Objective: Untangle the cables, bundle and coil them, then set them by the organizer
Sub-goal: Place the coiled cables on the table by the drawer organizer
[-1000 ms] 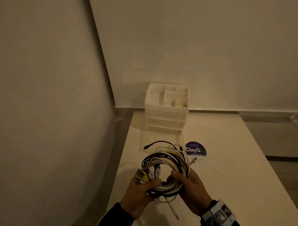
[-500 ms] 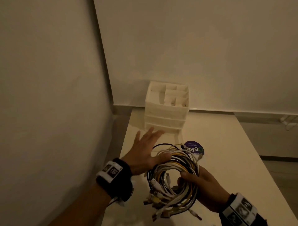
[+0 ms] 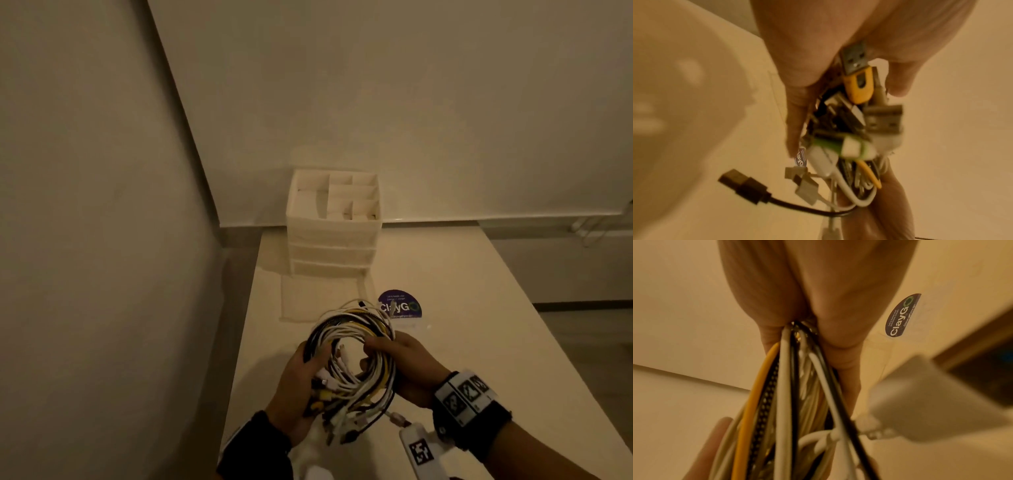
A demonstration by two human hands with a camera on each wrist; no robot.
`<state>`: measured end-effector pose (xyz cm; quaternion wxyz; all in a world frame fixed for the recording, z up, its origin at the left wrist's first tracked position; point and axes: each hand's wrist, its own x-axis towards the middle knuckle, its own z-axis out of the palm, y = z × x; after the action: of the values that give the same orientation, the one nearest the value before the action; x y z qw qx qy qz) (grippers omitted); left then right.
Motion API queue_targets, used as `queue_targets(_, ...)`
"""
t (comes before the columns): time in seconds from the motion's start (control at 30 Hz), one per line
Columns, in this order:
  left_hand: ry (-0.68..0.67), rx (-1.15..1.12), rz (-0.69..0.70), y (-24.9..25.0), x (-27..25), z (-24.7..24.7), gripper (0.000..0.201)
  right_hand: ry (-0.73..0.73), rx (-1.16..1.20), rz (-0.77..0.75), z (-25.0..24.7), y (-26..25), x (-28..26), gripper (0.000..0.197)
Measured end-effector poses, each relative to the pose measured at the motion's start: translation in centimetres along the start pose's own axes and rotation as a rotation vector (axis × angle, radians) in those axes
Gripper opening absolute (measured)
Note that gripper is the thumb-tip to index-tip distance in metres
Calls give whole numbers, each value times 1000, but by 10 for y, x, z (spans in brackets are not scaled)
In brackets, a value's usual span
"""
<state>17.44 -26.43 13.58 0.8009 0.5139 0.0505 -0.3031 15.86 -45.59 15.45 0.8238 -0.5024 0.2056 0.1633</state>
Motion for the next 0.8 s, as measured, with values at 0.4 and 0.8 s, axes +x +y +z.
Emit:
queue_targets(0.4,62,-196,-256,27,88,22,57,20,80,91,-42,-44,103,15)
queue_targets(0.8,-134,-252,-490,47,169,-21,80,58,365,175,-42,-39,186,18)
